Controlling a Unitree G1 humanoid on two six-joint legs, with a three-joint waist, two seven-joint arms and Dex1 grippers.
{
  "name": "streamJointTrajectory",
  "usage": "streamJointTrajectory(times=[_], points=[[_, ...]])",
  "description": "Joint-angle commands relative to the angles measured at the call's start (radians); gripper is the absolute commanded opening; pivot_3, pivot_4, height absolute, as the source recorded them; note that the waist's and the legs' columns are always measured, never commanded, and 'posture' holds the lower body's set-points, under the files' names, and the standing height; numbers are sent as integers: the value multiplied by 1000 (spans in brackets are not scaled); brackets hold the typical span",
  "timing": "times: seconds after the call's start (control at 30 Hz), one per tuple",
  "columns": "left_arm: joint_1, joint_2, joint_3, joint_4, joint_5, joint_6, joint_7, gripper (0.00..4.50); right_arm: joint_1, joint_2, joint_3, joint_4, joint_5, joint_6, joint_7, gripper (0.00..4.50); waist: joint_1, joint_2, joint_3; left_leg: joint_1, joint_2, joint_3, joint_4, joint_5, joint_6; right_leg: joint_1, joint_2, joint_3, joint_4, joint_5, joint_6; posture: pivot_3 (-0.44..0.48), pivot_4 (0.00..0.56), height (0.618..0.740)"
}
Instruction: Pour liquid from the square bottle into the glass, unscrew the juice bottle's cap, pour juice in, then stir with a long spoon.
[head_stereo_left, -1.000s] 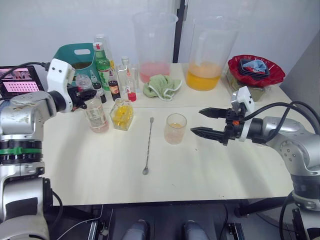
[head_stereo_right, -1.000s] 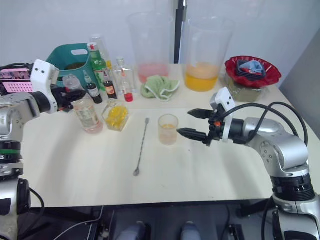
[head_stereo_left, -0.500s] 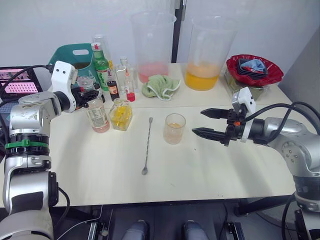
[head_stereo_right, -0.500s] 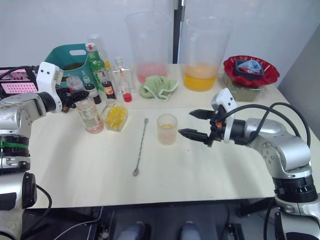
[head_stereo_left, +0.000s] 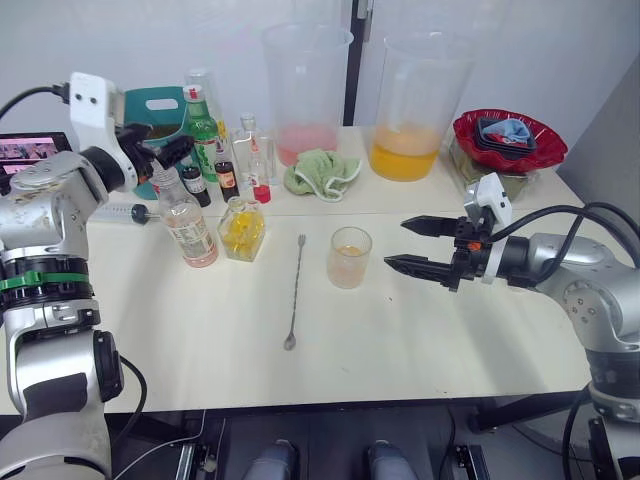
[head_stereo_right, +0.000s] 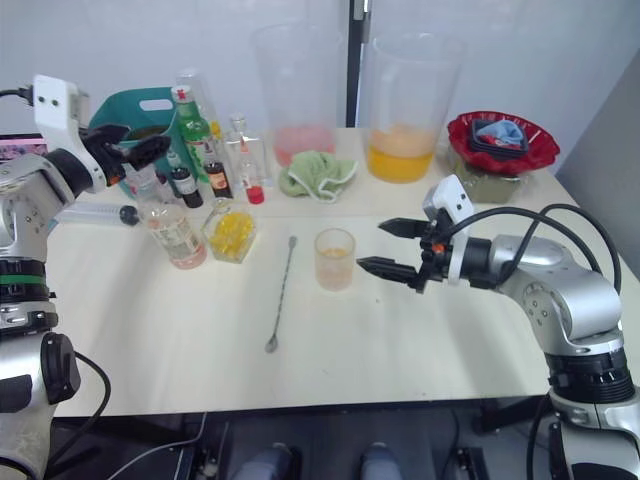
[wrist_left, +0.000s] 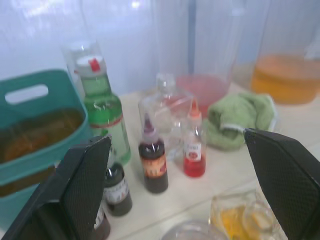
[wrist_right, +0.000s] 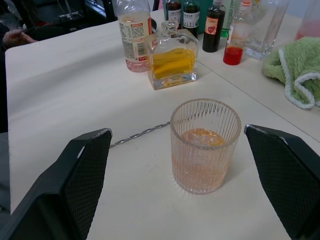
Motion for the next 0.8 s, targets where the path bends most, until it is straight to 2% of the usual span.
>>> streamJointTrajectory(times=[0.03, 0.17, 0.27, 0.4, 0.5, 0.53, 0.7, 0.8], points=[[-58, 25, 74, -81, -53, -71, 0, 4477, -32, -1, -25, 0, 0, -24, 16, 4500, 0, 0, 0, 0, 0, 0, 0, 0, 0, 0, 0, 0, 0, 0, 0, 0, 150, 740], [-45, 39, 86, -177, -129, -13, -59, 4477, -46, -1, -29, 17, 0, -27, 32, 4500, 0, 0, 0, 0, 0, 0, 0, 0, 0, 0, 0, 0, 0, 0, 0, 0, 150, 740], [60, 76, 68, -389, -264, 104, -193, 4477, -43, -1, -32, 15, 5, -20, 40, 4500, -3, 0, 0, 0, 0, 0, 0, 0, 0, 1, 0, 0, 0, 0, 0, 0, 150, 740], [193, 122, 82, -608, -367, 278, -169, 4477, -15, -1, -49, -10, 28, -4, 41, 4500, -4, 0, 0, 0, 0, 0, 0, 0, 0, 0, 0, 0, 0, 0, 0, 0, 150, 740], [357, 101, 103, -764, -349, 291, -78, 4477, 5, -16, -53, -24, 38, 13, 47, 4500, -3, 0, 0, 1, 1, 0, -1, 0, 0, 1, 0, 1, 0, 0, 0, 0, 150, 740], [416, 103, 104, -805, -362, 293, -91, 4477, 20, -24, -60, -36, 44, 18, 52, 4500, -2, 0, 0, 2, 1, 0, -1, 0, 0, 1, 0, 2, 0, 0, 0, 0, 150, 740], [551, 120, 101, -851, -396, 279, -143, 4477, 94, -68, -90, -73, 47, 28, 66, 4500, 5, 0, 0, 2, 1, 0, -2, 0, 0, 1, 0, 1, -1, 0, 0, 0, 150, 740], [634, 167, 84, -836, -449, 326, -234, 4477, 175, -89, -96, -109, 33, 18, 66, 4500, 7, 0, 0, 2, 1, 0, -2, 0, 0, 2, 0, 1, -2, 0, -1, 0, 150, 740]])
